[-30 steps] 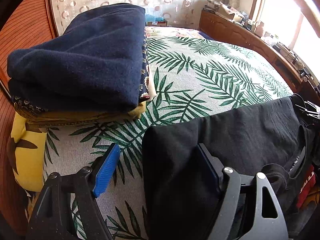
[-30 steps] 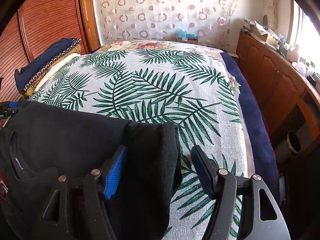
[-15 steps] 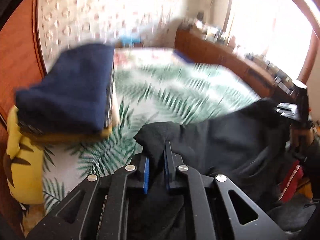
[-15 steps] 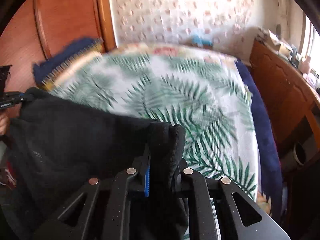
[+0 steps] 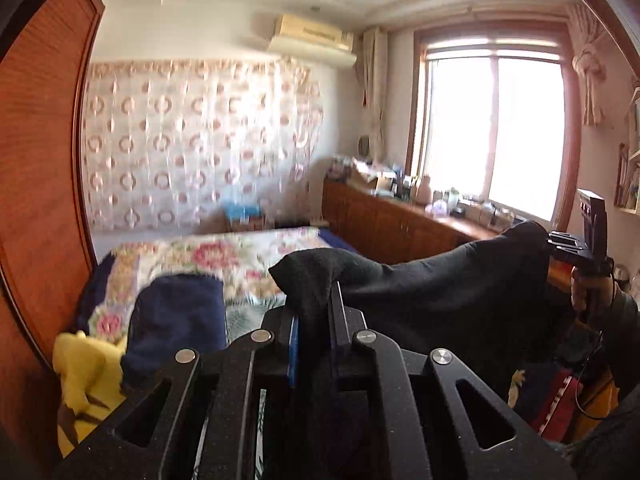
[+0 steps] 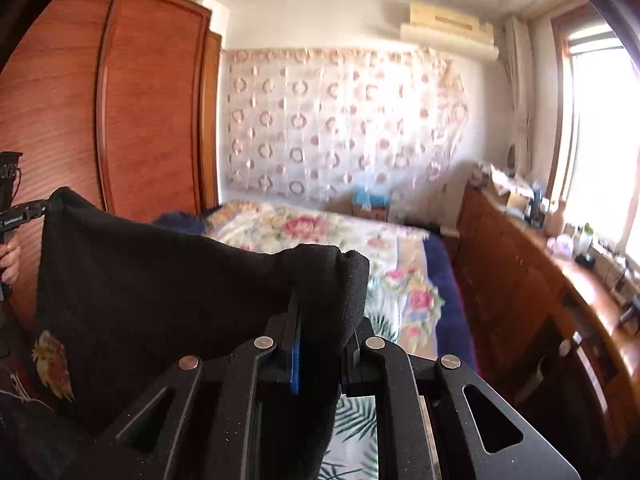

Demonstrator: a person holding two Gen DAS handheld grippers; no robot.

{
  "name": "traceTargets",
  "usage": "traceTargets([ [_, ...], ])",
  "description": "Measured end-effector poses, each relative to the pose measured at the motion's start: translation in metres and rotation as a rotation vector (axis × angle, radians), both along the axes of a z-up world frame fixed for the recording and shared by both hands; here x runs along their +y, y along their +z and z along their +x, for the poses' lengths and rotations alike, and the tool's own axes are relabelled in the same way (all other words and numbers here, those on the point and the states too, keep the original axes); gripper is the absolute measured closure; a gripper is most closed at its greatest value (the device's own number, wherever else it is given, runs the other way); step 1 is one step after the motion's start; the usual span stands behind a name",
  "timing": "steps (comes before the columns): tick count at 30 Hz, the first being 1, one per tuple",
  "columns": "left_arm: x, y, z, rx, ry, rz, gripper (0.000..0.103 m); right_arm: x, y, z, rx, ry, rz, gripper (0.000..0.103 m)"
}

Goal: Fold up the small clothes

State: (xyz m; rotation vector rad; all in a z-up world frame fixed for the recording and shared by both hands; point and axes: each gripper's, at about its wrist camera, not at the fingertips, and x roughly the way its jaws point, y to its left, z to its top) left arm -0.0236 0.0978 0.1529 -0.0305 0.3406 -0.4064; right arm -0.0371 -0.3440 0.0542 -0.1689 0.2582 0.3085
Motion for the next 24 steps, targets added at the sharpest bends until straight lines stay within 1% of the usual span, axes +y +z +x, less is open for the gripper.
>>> traceTargets([
  [2, 0.005, 0.014, -0.012, -0.051, 0.013, -0.004, 0.091, -0.003, 0.015, -0.013, -0.035, 0.012, -0.005, 0.09],
  [6, 0.015, 0.034, -0.02, -0.096, 0.023, -0.035, 0.091, -0.009, 0.048, -0.042, -0.133, 0.027, 0.008, 0.09],
  [8, 0.015, 0.043, -0.024, -0.123, 0.025, -0.045, 0.091, -0.012, 0.063, -0.054, -0.167, 0.038, 0.007, 0.09],
  [12, 0.016, 0.06, -0.035, -0.167, 0.025, -0.058, 0.091, -0.013, 0.082, -0.074, -0.228, 0.037, -0.013, 0.09],
  [14, 0.016, 0.065, -0.035, -0.182, 0.029, -0.058, 0.091, -0.013, 0.088, -0.081, -0.245, 0.04, -0.016, 0.09],
  [17, 0.016, 0.066, -0.033, -0.188, 0.031, -0.06, 0.091, -0.014, 0.084, -0.082, -0.26, 0.042, -0.023, 0.09],
  [19, 0.012, 0.065, -0.035, -0.193, 0.032, -0.059, 0.091, -0.013, 0.073, -0.082, -0.267, 0.041, -0.027, 0.09],
  [20, 0.012, 0.065, -0.035, -0.196, 0.031, -0.059, 0.091, -0.015, 0.073, -0.083, -0.267, 0.043, -0.024, 0.09],
  [21, 0.011, 0.065, -0.037, -0.198, 0.03, -0.058, 0.091, -0.004, 0.061, -0.083, -0.266, 0.045, -0.025, 0.09],
  [24, 0.008, 0.061, -0.036, -0.199, 0.029, -0.052, 0.091, -0.002, 0.055, -0.086, -0.266, 0.041, -0.032, 0.09],
])
